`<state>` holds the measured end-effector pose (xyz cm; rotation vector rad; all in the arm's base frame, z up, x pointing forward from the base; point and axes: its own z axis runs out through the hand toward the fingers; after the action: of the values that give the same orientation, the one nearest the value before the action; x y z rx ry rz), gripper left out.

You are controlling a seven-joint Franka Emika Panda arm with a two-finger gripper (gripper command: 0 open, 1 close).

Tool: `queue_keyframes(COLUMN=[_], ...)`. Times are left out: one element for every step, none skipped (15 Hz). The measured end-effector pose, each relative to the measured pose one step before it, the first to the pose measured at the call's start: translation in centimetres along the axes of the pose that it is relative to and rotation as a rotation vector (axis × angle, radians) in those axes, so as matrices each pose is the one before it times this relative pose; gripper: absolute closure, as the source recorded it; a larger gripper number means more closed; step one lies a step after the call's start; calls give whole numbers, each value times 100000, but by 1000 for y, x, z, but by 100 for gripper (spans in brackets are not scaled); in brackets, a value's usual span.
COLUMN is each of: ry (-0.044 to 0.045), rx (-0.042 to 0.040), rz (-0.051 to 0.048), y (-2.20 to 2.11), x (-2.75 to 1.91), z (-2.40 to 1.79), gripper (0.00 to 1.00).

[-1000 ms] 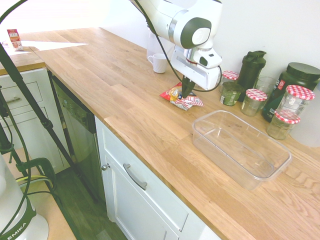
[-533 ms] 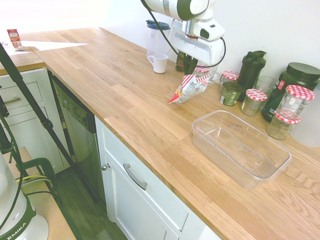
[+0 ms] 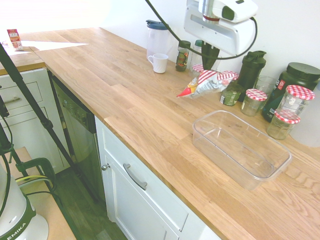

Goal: Put the chip bag into the container

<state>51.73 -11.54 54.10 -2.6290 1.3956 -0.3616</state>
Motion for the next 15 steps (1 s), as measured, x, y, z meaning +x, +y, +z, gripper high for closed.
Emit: queue_keyframes(ry=[-548,-762,-617,-348,-565,-514,-582,-584,-469,-334,-491,-575,-346,-378,-132], rx=[41,191,440,775,757,536,450,430,505,80,69,157,-137,-199,9], rz=[1598,1065,920,868,516,639,316,-73,-273,-351,-145,-102,-76,-250,-189], y=[2135,1958,1700,1650,1345,1151,856,601,437,338,221,62,28,56,0], x=[1008,1013,1022,1034,789,749,649,655,578,544,537,593,649,769,856], z=[115,173,213,289,416,494,609,780,867,842,690,615,609,622,497], gripper=[100,100,100,100,100,100,100,100,100,100,100,100,100,100,100])
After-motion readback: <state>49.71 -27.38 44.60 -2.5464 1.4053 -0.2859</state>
